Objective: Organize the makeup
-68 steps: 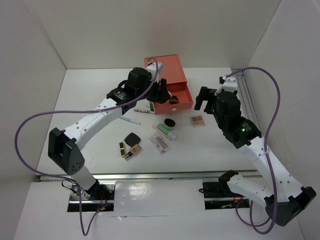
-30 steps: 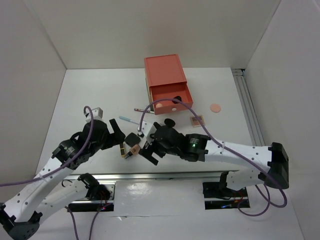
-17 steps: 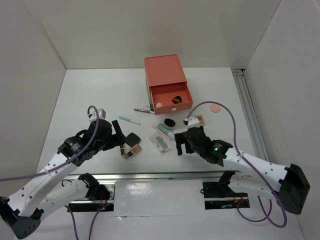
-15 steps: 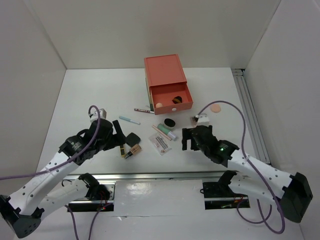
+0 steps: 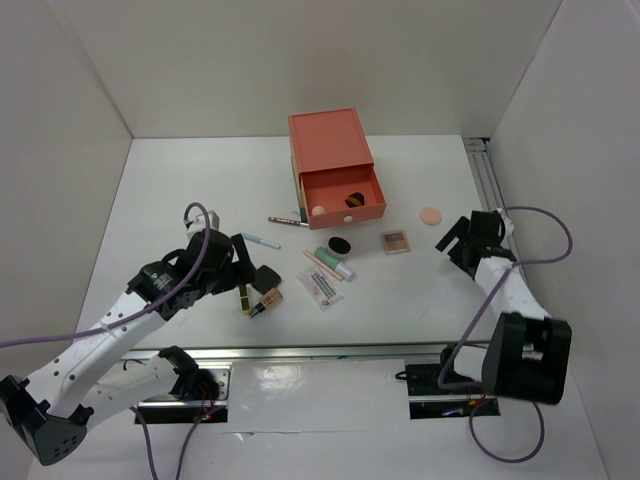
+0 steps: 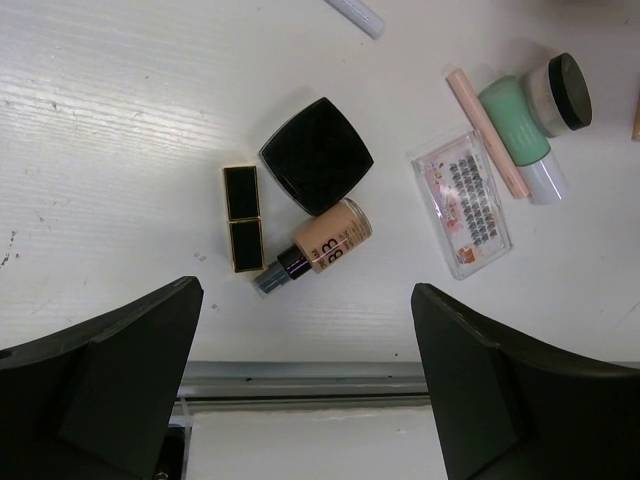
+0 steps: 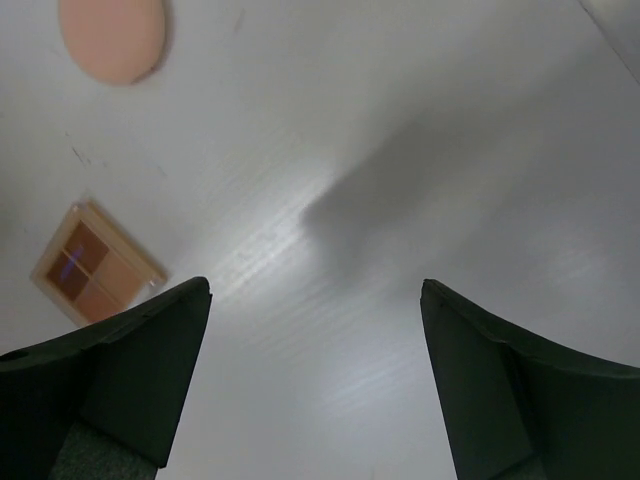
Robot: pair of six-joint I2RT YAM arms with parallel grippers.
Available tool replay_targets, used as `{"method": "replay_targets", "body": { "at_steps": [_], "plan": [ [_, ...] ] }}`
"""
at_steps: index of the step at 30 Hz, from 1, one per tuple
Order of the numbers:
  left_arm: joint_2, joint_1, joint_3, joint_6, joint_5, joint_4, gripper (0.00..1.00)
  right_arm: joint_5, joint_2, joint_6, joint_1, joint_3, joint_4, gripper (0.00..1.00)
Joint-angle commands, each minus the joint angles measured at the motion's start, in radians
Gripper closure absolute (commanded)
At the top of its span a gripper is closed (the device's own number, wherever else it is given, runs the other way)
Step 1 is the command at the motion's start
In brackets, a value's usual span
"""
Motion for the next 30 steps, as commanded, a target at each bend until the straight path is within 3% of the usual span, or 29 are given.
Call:
{"method": "replay_targets", "body": {
  "at_steps": [1, 4, 11, 14, 19, 26, 28, 30],
  "plan": [
    [0.017, -0.002, 0.038, 0.020, -0.015, 0.028, 0.00, -0.137, 0.204, -0.063, -0.029, 0.162, 0.179, 0.08],
    [0.030, -0.002, 0.038, 0.020, -0.024, 0.038, 0.00, -0.068, 0.377, -0.092, 0.036, 0.317, 0.189, 0.09],
    [0.041, -0.002, 0.049, 0.020, -0.043, 0.038, 0.00, -0.130, 0.697, -0.122, 0.037, 0.572, 0.233, 0.15],
    [0.041, 0.007, 0.049, 0.011, -0.043, 0.038, 0.00, -0.083, 0.800, -0.135, 0.046, 0.665, 0.208, 0.22],
    [0.019, 0.007, 0.049, 0.011, -0.053, 0.038, 0.00, -0.068, 0.855, -0.135, 0.079, 0.705, 0.186, 0.38],
    [-0.013, 0.007, 0.049, 0.011, -0.063, 0.028, 0.00, 0.079, 0.843, -0.144, 0.153, 0.664, 0.090, 0.39],
    [-0.013, 0.007, 0.049, 0.002, -0.063, 0.019, 0.00, 0.113, 0.832, -0.144, 0.165, 0.643, 0.070, 0.33],
    [-0.022, 0.007, 0.049, 0.002, -0.063, 0.019, 0.00, 0.150, 0.823, -0.144, 0.174, 0.632, 0.061, 0.33]
  ]
}}
